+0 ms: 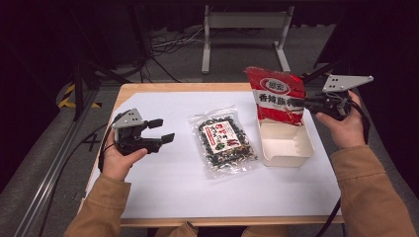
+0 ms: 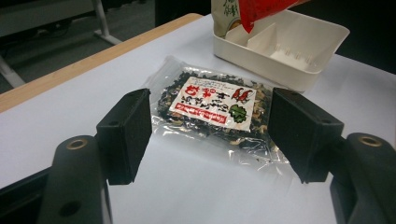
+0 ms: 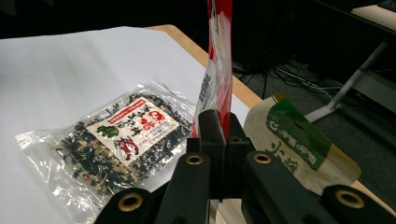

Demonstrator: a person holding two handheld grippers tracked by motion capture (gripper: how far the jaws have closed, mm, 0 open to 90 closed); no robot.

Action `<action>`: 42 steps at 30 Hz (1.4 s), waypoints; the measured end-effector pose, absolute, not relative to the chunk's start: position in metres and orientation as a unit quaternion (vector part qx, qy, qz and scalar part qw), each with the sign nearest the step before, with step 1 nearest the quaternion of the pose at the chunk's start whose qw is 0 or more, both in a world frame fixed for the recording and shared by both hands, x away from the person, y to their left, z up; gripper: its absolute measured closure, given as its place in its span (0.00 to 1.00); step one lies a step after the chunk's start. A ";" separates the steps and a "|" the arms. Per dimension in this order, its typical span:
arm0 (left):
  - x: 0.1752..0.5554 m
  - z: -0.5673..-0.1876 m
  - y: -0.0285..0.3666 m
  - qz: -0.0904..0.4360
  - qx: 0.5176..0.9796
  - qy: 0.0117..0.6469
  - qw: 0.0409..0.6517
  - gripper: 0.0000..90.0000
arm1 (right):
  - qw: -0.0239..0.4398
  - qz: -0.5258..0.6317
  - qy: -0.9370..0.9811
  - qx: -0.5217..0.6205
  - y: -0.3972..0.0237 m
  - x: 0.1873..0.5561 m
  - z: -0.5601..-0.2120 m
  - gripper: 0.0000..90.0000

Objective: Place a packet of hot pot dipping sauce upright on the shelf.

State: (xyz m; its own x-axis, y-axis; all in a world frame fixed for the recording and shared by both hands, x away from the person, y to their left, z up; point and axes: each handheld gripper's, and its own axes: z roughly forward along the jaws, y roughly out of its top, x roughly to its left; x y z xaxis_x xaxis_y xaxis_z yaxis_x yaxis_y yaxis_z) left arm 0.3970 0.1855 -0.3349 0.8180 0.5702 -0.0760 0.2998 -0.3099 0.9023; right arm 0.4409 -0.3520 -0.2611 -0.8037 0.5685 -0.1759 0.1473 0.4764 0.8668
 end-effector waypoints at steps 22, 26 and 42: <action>0.391 -0.338 0.191 0.135 0.801 0.283 0.510 0.34 | 0.222 0.457 0.829 0.234 -0.362 0.477 -0.294 1.00; 0.391 -0.341 0.192 0.131 0.799 0.289 0.511 0.34 | 0.223 0.450 0.831 0.240 -0.361 0.486 -0.302 1.00; 0.392 -0.341 0.189 0.131 0.801 0.283 0.511 0.34 | 0.241 0.438 0.822 0.271 -0.365 0.497 -0.321 0.99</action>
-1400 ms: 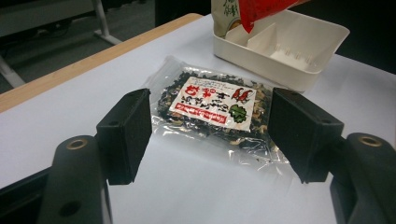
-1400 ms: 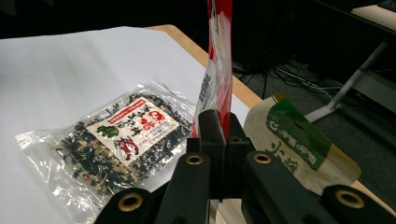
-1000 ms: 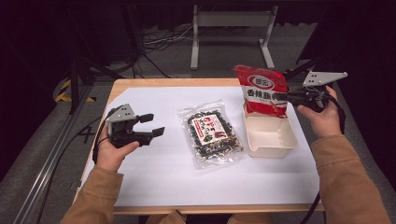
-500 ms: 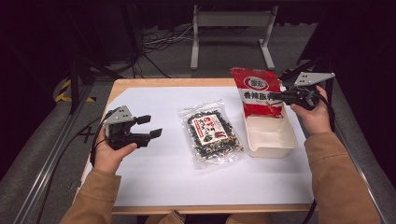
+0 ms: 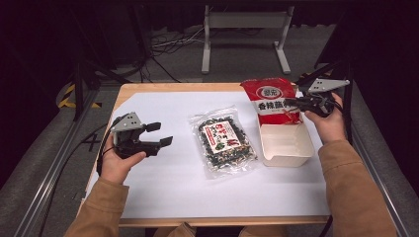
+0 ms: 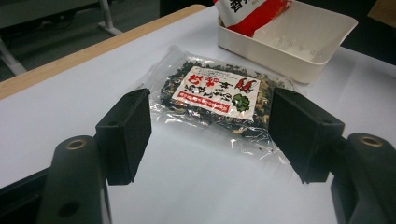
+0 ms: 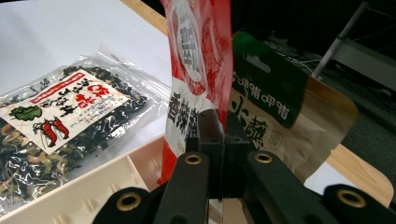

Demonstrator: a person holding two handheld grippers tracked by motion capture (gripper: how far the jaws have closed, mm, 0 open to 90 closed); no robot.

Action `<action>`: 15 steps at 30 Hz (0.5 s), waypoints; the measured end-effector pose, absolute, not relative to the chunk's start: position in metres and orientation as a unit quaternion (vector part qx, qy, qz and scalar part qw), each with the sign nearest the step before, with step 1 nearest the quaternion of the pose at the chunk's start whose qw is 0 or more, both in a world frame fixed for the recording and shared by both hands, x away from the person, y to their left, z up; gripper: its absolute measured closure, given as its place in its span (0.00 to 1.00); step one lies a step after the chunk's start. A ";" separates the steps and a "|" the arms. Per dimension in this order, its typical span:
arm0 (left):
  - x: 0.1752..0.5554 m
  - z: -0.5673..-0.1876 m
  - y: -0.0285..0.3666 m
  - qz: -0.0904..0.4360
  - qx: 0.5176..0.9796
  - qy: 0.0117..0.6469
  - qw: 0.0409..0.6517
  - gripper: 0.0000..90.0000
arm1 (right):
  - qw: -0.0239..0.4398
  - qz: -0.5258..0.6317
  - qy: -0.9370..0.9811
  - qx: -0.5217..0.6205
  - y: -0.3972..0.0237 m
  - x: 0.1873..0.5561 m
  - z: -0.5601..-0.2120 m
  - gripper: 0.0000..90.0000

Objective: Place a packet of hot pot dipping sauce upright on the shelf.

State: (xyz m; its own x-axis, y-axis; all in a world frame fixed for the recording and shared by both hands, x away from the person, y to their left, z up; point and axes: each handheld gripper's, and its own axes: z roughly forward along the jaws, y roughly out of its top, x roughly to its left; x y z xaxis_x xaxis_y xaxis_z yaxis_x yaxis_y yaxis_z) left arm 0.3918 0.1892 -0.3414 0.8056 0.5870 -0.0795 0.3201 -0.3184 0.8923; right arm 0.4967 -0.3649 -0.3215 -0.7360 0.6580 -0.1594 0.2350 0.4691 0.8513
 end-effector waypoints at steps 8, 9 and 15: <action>0.394 -0.342 0.186 0.127 0.802 0.280 0.512 0.34 | 0.234 0.449 0.804 0.312 -0.373 0.496 -0.333 0.99; 0.395 -0.342 0.186 0.128 0.803 0.279 0.511 0.34 | 0.239 0.442 0.805 0.315 -0.373 0.496 -0.333 0.99; 0.396 -0.342 0.183 0.125 0.805 0.276 0.511 0.34 | 0.250 0.424 0.806 0.329 -0.372 0.493 -0.337 0.99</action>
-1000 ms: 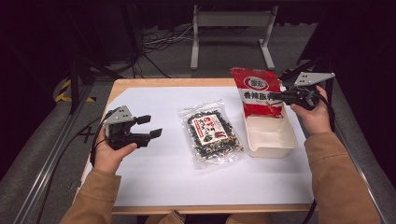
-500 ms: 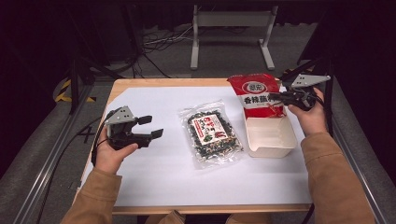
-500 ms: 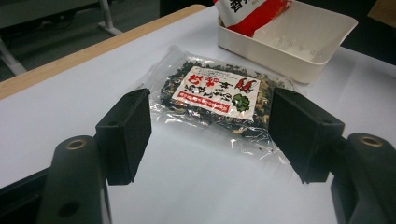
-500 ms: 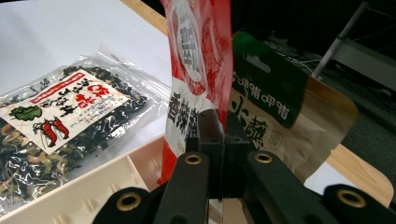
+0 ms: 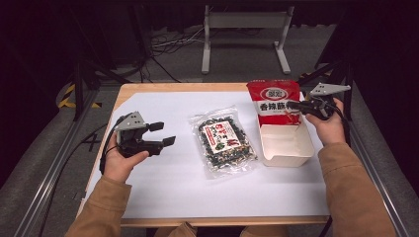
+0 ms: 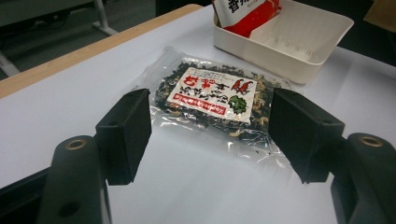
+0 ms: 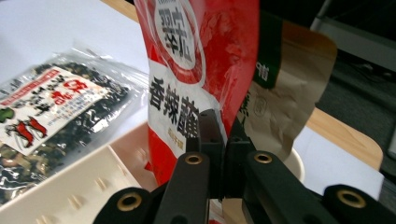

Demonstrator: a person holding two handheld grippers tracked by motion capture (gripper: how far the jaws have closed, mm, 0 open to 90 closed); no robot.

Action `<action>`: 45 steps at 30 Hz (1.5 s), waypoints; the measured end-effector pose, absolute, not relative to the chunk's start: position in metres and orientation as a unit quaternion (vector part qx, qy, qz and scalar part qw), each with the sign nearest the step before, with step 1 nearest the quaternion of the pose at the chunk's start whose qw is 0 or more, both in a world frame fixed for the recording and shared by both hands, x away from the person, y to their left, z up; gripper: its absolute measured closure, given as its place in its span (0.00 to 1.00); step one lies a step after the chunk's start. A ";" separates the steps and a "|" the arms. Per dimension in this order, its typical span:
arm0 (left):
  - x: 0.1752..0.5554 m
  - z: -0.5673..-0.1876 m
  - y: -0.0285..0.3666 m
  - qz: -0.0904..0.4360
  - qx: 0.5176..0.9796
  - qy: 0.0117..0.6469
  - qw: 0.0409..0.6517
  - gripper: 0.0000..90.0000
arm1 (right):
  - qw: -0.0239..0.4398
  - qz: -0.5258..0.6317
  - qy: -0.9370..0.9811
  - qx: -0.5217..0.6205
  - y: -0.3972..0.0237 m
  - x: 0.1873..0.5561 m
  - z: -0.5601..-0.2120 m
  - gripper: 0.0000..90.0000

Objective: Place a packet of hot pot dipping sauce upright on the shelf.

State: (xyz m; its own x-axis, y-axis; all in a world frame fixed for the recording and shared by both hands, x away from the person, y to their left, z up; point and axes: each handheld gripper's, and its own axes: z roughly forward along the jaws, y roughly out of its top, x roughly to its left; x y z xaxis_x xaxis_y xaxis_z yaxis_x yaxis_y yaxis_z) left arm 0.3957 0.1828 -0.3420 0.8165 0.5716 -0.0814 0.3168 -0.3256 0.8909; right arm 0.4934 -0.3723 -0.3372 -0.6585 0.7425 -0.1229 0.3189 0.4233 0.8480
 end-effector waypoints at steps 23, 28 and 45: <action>0.399 -0.347 0.177 0.122 0.811 0.278 0.500 0.34 | 0.240 0.348 0.825 0.375 -0.379 0.494 -0.361 0.96; 0.403 -0.351 0.177 0.131 0.808 0.289 0.497 0.35 | 0.253 0.350 0.810 0.396 -0.379 0.491 -0.361 0.79; 0.409 -0.361 0.179 0.150 0.797 0.309 0.497 0.31 | 0.271 0.404 0.761 0.430 -0.386 0.451 -0.339 0.56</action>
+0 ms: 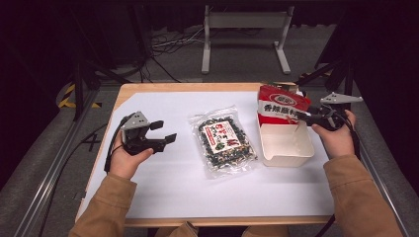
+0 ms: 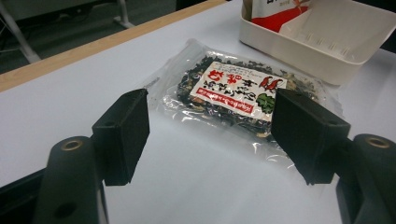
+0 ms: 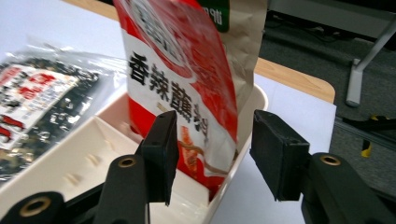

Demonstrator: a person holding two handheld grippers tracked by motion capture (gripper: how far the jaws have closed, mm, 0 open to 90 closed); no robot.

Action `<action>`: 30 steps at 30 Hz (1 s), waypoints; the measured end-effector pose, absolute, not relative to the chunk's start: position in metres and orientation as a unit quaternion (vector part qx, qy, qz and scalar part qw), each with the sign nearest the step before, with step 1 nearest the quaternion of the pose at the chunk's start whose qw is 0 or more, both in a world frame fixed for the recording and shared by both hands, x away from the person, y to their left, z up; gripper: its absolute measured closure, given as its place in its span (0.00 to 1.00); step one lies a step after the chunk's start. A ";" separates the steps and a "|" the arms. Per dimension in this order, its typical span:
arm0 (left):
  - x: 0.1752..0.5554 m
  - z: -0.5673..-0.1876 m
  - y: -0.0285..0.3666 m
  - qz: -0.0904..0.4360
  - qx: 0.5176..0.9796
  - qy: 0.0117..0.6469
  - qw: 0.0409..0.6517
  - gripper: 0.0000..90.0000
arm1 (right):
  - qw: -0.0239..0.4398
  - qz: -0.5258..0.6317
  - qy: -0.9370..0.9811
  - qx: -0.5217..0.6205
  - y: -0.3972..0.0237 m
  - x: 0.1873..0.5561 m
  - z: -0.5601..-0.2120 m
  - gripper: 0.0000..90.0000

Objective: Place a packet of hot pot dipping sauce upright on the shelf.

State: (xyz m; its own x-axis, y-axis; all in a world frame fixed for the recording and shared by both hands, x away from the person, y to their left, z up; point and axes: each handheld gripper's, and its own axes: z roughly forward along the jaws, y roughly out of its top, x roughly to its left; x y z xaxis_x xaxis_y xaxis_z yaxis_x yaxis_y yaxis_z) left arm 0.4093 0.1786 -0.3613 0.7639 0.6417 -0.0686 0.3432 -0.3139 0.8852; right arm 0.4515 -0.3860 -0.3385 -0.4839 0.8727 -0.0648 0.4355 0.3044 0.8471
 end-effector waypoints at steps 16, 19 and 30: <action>0.408 -0.365 0.178 0.154 0.811 0.303 0.477 0.16 | 0.251 0.471 0.753 0.385 -0.375 0.398 -0.322 0.55; 0.409 -0.366 0.179 0.144 0.809 0.301 0.483 0.16 | 0.251 0.479 0.756 0.370 -0.368 0.388 -0.321 0.50; 0.411 -0.370 0.179 0.124 0.816 0.310 0.471 0.10 | 0.207 0.463 0.788 0.349 -0.343 0.367 -0.321 0.48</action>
